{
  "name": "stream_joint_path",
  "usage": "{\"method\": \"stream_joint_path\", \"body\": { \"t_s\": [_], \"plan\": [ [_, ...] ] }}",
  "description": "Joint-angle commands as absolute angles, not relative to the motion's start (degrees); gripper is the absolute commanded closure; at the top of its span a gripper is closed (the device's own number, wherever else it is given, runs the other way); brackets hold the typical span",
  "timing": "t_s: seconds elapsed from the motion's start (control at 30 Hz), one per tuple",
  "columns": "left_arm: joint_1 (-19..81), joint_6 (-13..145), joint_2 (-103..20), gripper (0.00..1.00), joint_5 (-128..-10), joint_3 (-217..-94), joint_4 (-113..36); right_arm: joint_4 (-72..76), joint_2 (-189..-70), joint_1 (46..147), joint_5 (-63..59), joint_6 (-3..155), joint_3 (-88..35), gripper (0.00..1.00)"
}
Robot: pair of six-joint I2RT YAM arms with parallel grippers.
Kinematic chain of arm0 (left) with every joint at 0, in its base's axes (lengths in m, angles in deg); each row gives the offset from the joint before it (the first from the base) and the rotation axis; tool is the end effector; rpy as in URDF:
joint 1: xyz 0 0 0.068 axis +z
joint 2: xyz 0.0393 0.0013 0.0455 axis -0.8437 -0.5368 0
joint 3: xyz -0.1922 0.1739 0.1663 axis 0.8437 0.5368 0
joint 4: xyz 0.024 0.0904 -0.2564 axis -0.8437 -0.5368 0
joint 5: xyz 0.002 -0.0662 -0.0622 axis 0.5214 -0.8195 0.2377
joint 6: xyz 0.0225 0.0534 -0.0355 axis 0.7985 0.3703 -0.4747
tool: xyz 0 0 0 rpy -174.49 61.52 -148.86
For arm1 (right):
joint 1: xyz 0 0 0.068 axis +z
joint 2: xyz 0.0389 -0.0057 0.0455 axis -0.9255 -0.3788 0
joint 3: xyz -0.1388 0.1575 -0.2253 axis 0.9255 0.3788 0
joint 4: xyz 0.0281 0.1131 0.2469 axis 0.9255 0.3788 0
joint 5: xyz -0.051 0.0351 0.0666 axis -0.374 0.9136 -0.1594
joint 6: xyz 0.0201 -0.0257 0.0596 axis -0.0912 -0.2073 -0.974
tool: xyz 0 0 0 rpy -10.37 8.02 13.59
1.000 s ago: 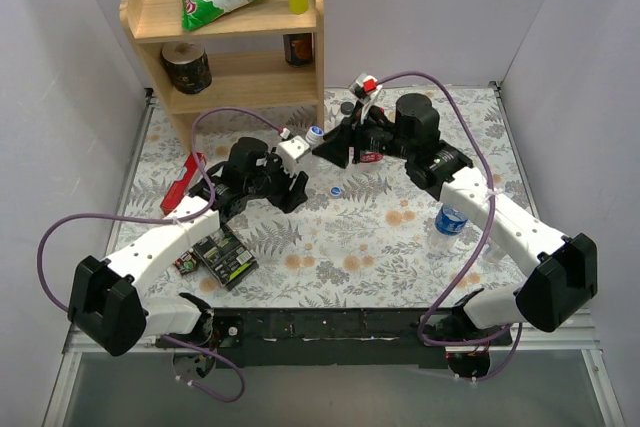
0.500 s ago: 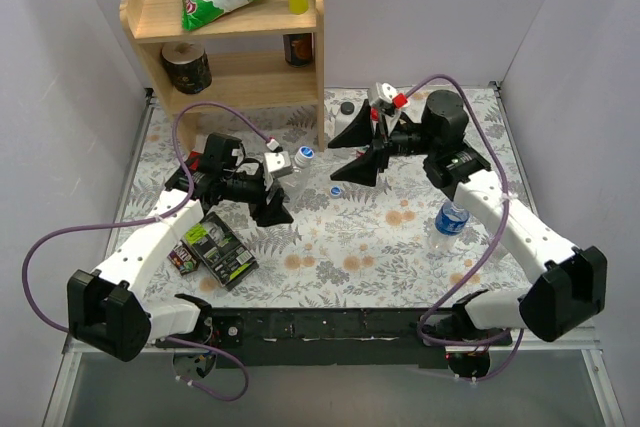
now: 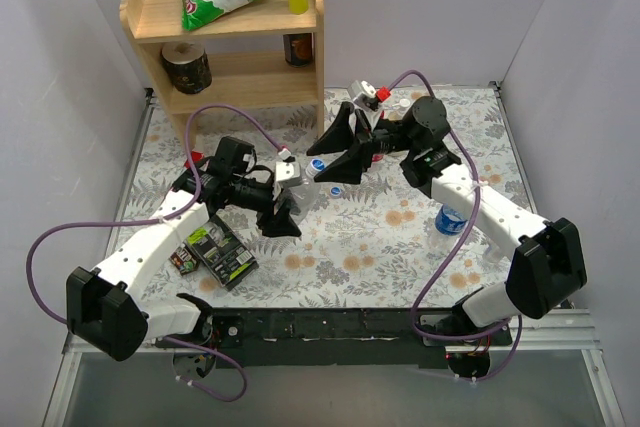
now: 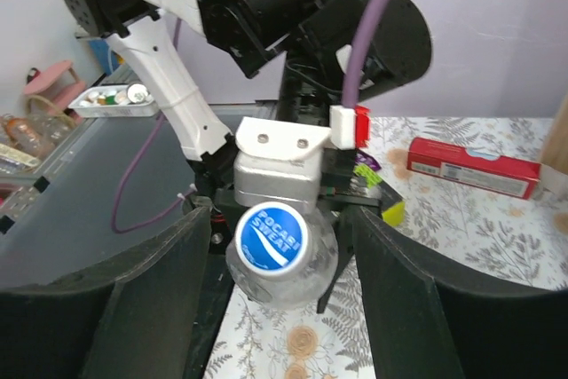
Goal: Screw on the bottle caps
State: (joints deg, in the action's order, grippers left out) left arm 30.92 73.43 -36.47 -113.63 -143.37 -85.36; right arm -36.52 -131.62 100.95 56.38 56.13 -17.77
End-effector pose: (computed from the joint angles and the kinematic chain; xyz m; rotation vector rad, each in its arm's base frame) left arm 0.1982 -0.1480 0.3224 0.8631 2.3264 -1.3811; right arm 0.2544 0.2260 0.4335 -1.1755 1.0978 1.5097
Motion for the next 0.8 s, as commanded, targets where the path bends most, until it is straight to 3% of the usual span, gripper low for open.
{"method": "stream_joint_path", "body": {
  "t_s": [0.0,0.3,0.33,0.4,0.43,0.53,0.63,0.67,0.7,0.77],
  "plan": [
    [30.5,73.0,-36.8,1.0,-115.3,-145.4,-84.8,-42.1,-131.8,102.1,58.2,53.1,-19.5,0.31],
    [30.4,69.9,-36.9,1.0,-113.8,-144.8,-81.2,-36.5,-131.3,102.2,54.4,57.6,-18.7,0.65],
    [29.9,66.4,-36.8,1.0,-111.4,-144.6,-77.6,-30.2,-130.9,102.3,50.2,59.4,-19.2,0.78],
    [29.0,62.0,-36.2,1.0,-107.0,-143.5,-73.2,-21.4,-130.1,102.5,41.7,63.7,-21.4,0.9],
    [26.7,57.8,-35.8,1.0,-95.8,-142.7,-66.2,-9.9,-129.2,103.4,28.7,67.3,-22.4,0.98],
    [24.1,47.2,-36.4,1.0,-80.9,-142.9,-59.3,-0.3,-129.4,105.7,10.6,63.5,-23.8,0.99],
    [24.0,45.3,-38.7,1.0,-72.1,-143.9,-59.1,1.4,-129.7,107.6,7.1,64.1,-24.9,0.98],
    [24.0,45.8,-38.9,1.0,-70.9,-143.8,-59.2,1.4,-129.7,107.6,7.8,65.0,-25.4,0.84],
    [24.0,47.5,-39.0,1.0,-70.9,-143.5,-59.5,1.4,-129.7,107.4,8.8,65.7,-25.8,0.54],
    [24.0,50.5,-37.9,1.0,-72.5,-142.3,-61.2,0.4,-128.3,105.8,16.0,69.9,-25.9,0.34]
  ]
}}
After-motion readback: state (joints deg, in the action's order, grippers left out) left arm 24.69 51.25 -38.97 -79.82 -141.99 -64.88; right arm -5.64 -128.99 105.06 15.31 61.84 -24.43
